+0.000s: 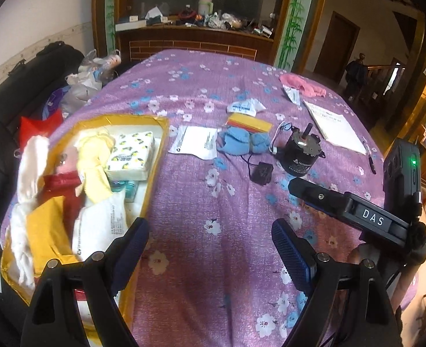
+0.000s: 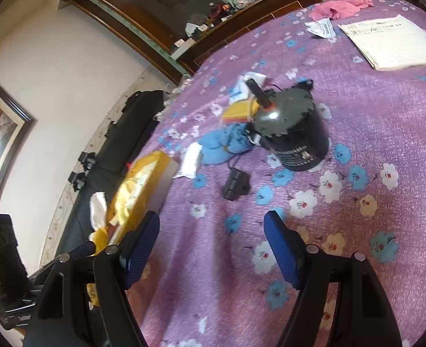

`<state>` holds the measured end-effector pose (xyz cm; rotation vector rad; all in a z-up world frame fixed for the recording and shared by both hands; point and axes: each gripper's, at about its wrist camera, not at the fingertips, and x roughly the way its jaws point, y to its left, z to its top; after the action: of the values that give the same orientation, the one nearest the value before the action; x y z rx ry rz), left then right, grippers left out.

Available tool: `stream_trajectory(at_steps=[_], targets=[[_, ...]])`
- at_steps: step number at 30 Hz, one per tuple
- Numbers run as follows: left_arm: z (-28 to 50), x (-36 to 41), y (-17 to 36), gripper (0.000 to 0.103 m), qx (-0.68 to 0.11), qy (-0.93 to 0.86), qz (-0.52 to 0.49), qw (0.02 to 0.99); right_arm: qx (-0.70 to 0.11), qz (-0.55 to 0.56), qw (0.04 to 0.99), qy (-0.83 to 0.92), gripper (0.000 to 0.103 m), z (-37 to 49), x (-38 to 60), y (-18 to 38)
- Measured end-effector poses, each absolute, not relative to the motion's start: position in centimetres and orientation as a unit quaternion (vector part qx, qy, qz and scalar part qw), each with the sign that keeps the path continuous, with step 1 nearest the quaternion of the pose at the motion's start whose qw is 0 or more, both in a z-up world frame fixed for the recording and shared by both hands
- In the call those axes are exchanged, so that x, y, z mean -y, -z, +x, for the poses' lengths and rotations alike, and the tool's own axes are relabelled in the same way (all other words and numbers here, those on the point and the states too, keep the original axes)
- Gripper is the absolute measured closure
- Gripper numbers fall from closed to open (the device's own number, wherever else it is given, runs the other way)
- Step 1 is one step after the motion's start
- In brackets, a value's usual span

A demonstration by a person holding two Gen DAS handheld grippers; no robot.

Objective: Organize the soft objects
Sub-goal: 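Withdraw both tools from the tray toward the blue knitted toy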

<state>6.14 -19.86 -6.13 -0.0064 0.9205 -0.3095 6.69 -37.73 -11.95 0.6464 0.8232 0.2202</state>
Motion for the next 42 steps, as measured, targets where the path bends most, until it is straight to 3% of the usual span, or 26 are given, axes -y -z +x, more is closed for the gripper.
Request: stream_trajectory(at_steps=[42], targets=[[9.5,21.6,7.9,0.014,-0.467,0.135,0.004,0.874,-0.409,0.328,0.847,-0.089,0.028,6.9,38.3,13.2]])
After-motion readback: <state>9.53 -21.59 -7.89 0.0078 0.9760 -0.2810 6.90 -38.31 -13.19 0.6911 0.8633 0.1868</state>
